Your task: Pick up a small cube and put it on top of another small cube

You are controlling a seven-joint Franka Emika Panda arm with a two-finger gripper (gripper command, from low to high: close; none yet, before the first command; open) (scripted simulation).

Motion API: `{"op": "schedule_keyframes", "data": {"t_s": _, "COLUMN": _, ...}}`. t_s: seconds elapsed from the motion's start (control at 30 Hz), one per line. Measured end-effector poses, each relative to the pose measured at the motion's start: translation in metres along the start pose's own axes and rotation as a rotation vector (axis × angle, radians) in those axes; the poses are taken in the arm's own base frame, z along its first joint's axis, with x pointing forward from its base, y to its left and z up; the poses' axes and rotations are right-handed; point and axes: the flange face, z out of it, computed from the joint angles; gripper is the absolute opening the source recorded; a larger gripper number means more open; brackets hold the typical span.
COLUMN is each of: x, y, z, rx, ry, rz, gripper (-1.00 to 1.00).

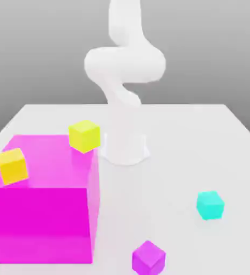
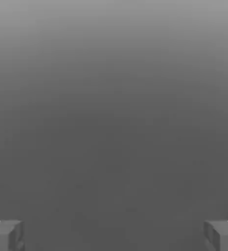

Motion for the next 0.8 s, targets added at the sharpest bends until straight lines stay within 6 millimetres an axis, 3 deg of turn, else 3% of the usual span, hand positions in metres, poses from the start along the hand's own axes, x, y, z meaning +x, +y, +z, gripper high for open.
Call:
{"op": "schedule_keyframes", "data": {"t_s": 0.2, "x": -0.083, "y": -0.022, "z": 0.132, "rx": -0.018, "ry": -0.226, "rz": -0.397, "gripper": 0.00}}
{"op": "schedule_keyframes", "data": {"t_s": 0.4, "x": -0.199, "y": -0.018, "z": 0.228, "rx": -0.007, "ry": -0.438, "rz": -0.795, "gripper": 0.00}}
{"op": "schedule_keyframes", "data": {"t_s": 0.57, "x": -0.304, "y": 0.010, "z": 0.280, "rx": 0.020, "ry": -0.611, "rz": -1.132, "gripper": 0.00}}
{"op": "schedule_keyframes", "data": {"t_s": 0.7, "x": -0.392, "y": 0.046, "z": 0.300, "rx": 0.061, "ry": -0.751, "rz": -1.425, "gripper": 0.00}}
{"op": "schedule_keyframes", "data": {"t_s": 0.73, "x": -0.407, "y": 0.054, "z": 0.305, "rx": 0.069, "ry": -0.773, "rz": -1.472, "gripper": 0.00}}
{"op": "schedule_keyframes", "data": {"t_s": 0.8, "x": -0.415, "y": 0.068, "z": 0.321, "rx": 0.064, "ry": -0.788, "rz": -1.483, "gripper": 0.00}}
